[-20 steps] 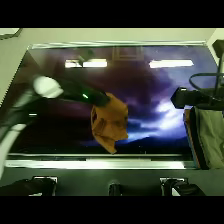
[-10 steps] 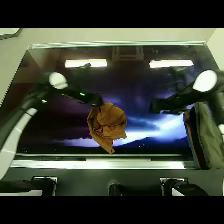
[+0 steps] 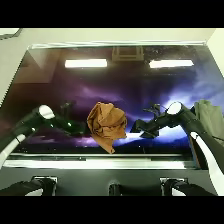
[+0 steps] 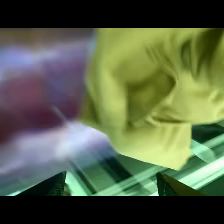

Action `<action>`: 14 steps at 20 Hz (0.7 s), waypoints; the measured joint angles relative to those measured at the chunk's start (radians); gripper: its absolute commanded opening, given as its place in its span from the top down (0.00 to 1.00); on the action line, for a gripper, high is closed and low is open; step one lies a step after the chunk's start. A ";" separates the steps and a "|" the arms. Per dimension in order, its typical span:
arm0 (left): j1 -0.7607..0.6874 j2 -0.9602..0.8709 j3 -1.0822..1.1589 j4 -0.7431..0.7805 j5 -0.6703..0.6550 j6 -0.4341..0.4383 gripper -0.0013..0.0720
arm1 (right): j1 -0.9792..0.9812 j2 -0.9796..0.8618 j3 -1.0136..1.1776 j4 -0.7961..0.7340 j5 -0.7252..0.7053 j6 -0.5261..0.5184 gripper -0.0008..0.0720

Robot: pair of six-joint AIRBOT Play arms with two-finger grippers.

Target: Fold the shirts.

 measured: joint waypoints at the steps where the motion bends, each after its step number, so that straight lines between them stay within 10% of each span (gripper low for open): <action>1: -0.032 -0.007 -0.034 -0.033 0.030 0.003 0.07 | 0.001 -0.016 -0.015 0.031 -0.020 -0.010 0.07; 7: -0.172 -0.101 -0.110 -0.221 0.156 0.007 0.18 | 0.092 -0.119 -0.048 0.149 -0.138 -0.045 0.08; 10: -0.190 -0.129 -0.121 -0.254 0.198 0.000 0.54 | 0.136 -0.149 -0.051 0.203 -0.211 -0.055 0.42; 11: -0.196 -0.135 -0.123 -0.264 0.220 -0.001 0.80 | 0.142 -0.154 -0.051 0.216 -0.232 -0.056 0.49; 12: -0.198 -0.139 -0.125 -0.265 0.240 -0.003 0.95 | 0.148 -0.158 -0.051 0.227 -0.252 -0.058 0.83; 14: -0.200 -0.142 -0.126 -0.277 0.263 0.006 0.95 | 0.156 -0.162 -0.052 0.243 -0.285 -0.059 0.92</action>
